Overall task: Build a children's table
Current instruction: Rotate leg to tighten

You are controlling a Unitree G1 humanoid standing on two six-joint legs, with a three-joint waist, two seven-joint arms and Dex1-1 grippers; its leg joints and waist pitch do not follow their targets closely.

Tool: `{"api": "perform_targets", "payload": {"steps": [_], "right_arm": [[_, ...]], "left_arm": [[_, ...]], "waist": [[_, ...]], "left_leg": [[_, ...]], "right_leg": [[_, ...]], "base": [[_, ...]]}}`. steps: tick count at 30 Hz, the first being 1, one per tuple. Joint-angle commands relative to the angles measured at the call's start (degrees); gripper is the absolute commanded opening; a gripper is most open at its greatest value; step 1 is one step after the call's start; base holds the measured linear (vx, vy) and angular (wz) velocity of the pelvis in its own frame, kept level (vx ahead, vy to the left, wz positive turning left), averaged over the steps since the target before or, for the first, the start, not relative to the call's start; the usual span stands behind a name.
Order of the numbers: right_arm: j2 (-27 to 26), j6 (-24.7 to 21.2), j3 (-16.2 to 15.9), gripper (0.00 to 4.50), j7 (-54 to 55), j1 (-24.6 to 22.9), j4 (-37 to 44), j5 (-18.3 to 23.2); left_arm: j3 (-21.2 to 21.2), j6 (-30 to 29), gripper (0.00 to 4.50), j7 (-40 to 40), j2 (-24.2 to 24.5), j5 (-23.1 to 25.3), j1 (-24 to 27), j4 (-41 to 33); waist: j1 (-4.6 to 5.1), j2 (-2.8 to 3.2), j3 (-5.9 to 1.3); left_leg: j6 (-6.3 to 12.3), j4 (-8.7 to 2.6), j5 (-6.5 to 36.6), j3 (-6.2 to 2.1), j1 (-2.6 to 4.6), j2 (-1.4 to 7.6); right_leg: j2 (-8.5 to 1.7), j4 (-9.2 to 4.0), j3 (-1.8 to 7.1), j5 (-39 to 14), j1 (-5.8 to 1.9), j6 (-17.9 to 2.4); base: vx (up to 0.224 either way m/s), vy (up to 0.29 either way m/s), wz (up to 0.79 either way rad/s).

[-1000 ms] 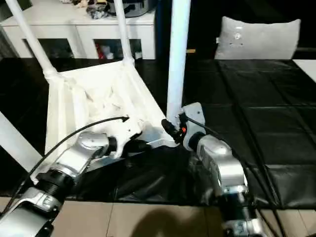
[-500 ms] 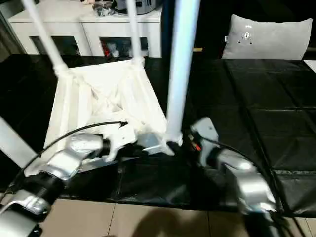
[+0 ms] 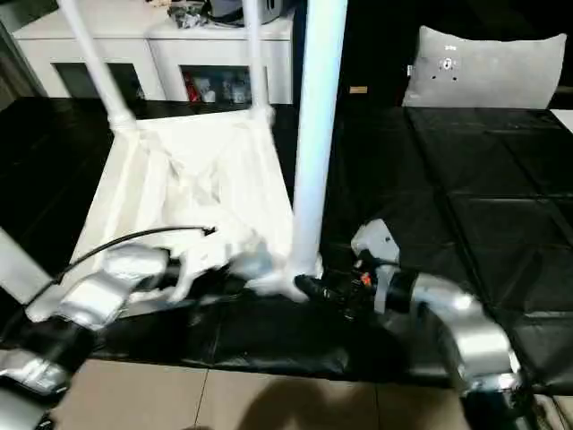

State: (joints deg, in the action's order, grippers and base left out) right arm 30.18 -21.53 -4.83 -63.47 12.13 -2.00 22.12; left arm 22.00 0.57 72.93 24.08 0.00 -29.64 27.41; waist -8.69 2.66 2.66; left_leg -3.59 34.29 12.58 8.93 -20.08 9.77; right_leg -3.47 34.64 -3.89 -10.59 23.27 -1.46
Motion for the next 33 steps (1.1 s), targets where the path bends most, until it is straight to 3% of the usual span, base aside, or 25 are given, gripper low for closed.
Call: {"api": "perform_targets", "payload": {"steps": [1,7,17,23,28,31,33], "right_arm": [[1.1,-1.3,-0.5,3.74,-3.3,1.3,0.1,1.0],[3.1,-2.2,-2.5,3.24,-8.7,4.1,-2.3,1.0],[2.1,-1.8,-5.4,2.31,-11.4,6.8,-5.6,-0.1],[2.2,-3.0,-5.9,2.03,-12.3,6.1,-4.4,1.3],[0.0,-5.2,-4.7,1.99,-7.9,2.8,-0.2,2.7],[-4.1,-5.5,-4.3,1.99,2.8,2.3,0.7,-1.3],[-7.9,-8.1,-3.4,1.98,12.1,2.8,0.1,-4.2]], "left_arm": [[2.9,0.9,0.00,3.5,0.6,0.9,0.6,-0.7],[3.8,1.5,0.00,6.3,1.1,1.0,0.0,-1.3],[4.1,1.3,0.00,7.4,1.2,0.9,0.1,-1.6],[3.9,0.5,0.00,7.0,1.2,0.5,0.5,-2.1],[2.3,-3.4,0.00,1.0,-0.8,1.6,-0.1,-0.3],[0.5,-7.2,0.00,-2.4,-3.1,0.3,-0.5,-0.3],[0.3,-9.1,0.00,-3.9,-4.1,0.4,-0.8,-0.6]], "waist": [[-0.17,-0.94,-3.43],[-0.95,-1.37,-3.44],[-1.23,-1.49,-3.61],[-1.23,-1.63,-3.56],[-1.38,-1.38,-3.54],[-1.07,-1.37,-3.26],[-0.16,-1.33,-2.79]], "left_leg": [[5.20,-3.85,4.5,-0.59,-0.36,3.51],[4.53,-3.70,4.1,-0.47,-0.40,3.35],[4.18,-3.66,3.5,-0.53,-0.35,3.35],[3.94,-3.72,3.9,-0.55,-0.35,3.38],[3.83,-3.69,3.7,-0.51,-0.23,3.52],[2.15,-4.06,6.2,-0.63,-0.19,3.10],[0.73,-4.55,8.5,-0.71,-0.23,2.69]], "right_leg": [[-5.18,-4.00,3.06,-13.2,-3.07,-10.0],[-5.41,-4.03,3.11,-14.2,-3.23,-9.8],[-5.30,-3.82,3.00,-13.4,-3.21,-9.9],[-5.29,-3.82,2.99,-13.6,-3.24,-9.8],[-5.26,-3.89,3.15,-12.5,-3.11,-9.8],[-5.42,-4.53,3.01,-18.8,-3.18,-8.1],[-5.21,-5.50,2.87,-26.3,-3.06,-5.4]], "base": [[0.000,0.000,0.00],[0.000,0.000,0.00],[0.000,0.000,0.00],[0.000,0.000,0.00],[0.000,0.000,0.00],[0.000,0.000,0.00],[0.000,0.000,0.00]]}}
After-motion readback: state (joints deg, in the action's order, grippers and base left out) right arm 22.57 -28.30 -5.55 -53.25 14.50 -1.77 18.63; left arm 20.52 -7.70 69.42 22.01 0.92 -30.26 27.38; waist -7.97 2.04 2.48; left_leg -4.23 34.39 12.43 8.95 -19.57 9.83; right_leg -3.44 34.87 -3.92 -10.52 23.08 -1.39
